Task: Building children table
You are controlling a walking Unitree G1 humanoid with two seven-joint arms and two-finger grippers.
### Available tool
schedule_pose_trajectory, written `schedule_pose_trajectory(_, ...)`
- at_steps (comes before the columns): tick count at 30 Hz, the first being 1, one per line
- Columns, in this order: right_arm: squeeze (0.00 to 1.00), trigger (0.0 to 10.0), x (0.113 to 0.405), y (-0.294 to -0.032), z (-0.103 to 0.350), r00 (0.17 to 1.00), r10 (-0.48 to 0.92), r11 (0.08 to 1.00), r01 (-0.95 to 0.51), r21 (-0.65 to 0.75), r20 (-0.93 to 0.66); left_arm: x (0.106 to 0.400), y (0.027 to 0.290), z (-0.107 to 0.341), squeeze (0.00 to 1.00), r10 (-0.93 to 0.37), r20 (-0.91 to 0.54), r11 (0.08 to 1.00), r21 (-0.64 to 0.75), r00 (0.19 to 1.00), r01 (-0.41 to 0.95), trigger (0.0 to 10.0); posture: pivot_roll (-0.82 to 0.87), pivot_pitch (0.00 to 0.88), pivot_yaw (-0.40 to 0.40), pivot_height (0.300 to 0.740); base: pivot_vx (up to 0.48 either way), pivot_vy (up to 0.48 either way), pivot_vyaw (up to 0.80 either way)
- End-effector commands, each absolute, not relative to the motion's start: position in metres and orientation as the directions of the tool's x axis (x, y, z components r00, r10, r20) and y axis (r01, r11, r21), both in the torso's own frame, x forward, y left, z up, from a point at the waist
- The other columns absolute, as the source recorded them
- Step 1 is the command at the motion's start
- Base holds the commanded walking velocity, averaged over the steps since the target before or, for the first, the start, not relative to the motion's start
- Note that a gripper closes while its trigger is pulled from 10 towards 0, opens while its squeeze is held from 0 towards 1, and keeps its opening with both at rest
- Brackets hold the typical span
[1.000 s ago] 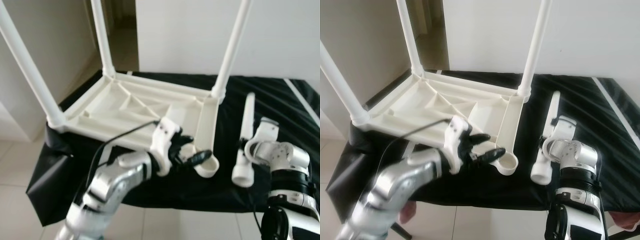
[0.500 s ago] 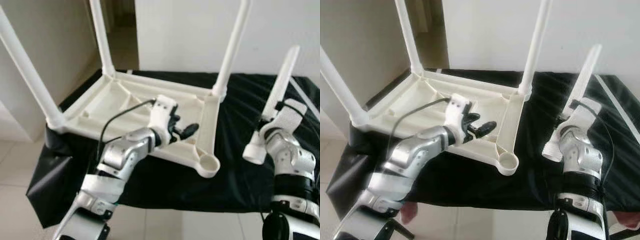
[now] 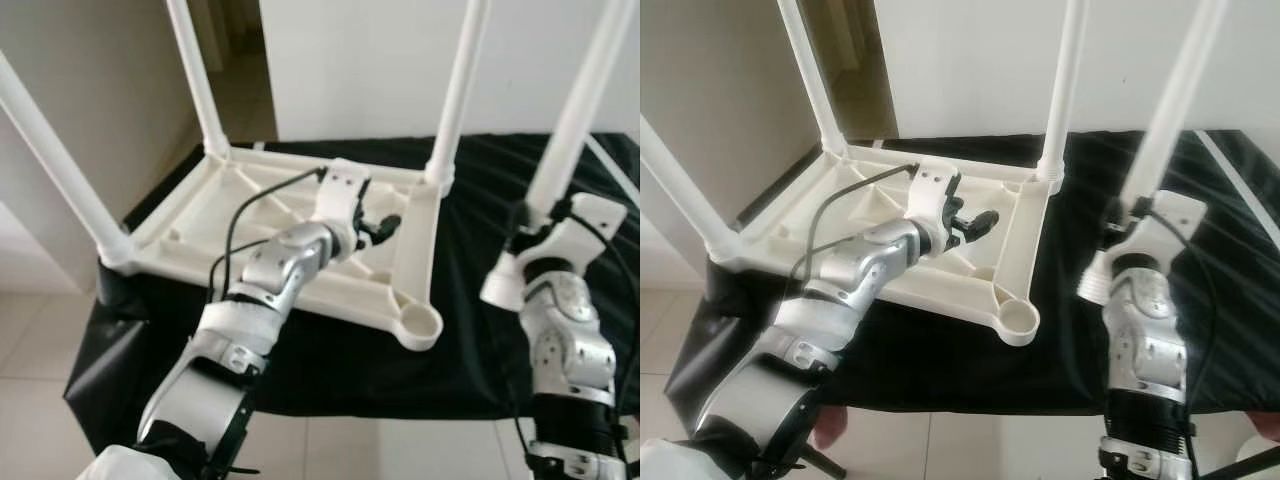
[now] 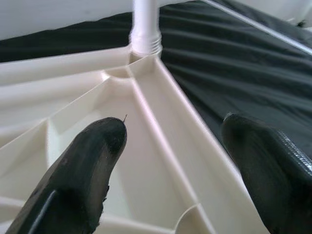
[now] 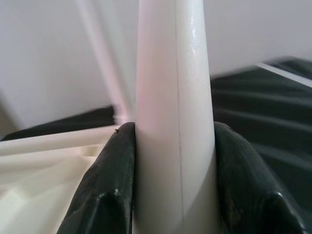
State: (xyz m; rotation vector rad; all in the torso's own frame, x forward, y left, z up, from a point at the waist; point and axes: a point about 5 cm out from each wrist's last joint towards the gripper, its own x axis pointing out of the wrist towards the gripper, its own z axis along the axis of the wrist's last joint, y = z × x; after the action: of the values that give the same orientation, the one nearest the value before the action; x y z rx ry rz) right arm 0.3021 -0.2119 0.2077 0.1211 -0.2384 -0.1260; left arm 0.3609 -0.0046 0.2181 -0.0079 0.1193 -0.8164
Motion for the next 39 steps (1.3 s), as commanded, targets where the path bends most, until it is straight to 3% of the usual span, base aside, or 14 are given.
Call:
schedule_pose_trajectory(1,0.0,10.0,0.297,-0.186,0.218,0.951,0.056,0.995,-0.079,0.063,0.306,0.362,-0.013,0.225,0.0,-0.755,-0.074,0.654,-0.017,0.652,0.756,10.0,-0.1,0.0,0.062,0.74,0.0,0.0,0.0)
schedule_pose_trajectory(13,0.0,10.0,0.288,-0.173,0.219,0.916,0.238,0.964,-0.264,0.038,0.322,0.371,-0.028,0.245,0.0,-0.774,-0.092,0.632,-0.155,0.626,0.759,10.0,-0.05,0.0,0.045,0.74,0.0,0.0,0.0)
schedule_pose_trajectory(27,0.0,10.0,0.282,-0.157,0.211,0.871,0.39,0.907,-0.419,0.038,0.298,0.39,-0.006,0.26,0.0,-0.735,-0.068,0.678,-0.095,0.675,0.729,10.0,-0.01,0.0,0.029,0.74,0.0,0.0,0.0)
schedule_pose_trajectory(35,0.0,10.0,0.282,-0.149,0.203,0.849,0.464,0.873,-0.487,0.036,0.252,0.385,-0.015,0.286,0.0,-0.81,0.04,0.566,-0.205,0.585,0.799,10.0,0.0,0.0,0.012,0.74,0.0,0.0,0.0)
schedule_pose_trajectory(39,0.0,10.0,0.285,-0.147,0.2,0.845,0.485,0.866,-0.499,0.008,0.225,0.377,-0.025,0.299,0.0,-0.86,0.102,0.467,-0.24,0.501,0.851,10.0,0.01,0.0,-0.001,0.74,0.0,0.0,0.0)
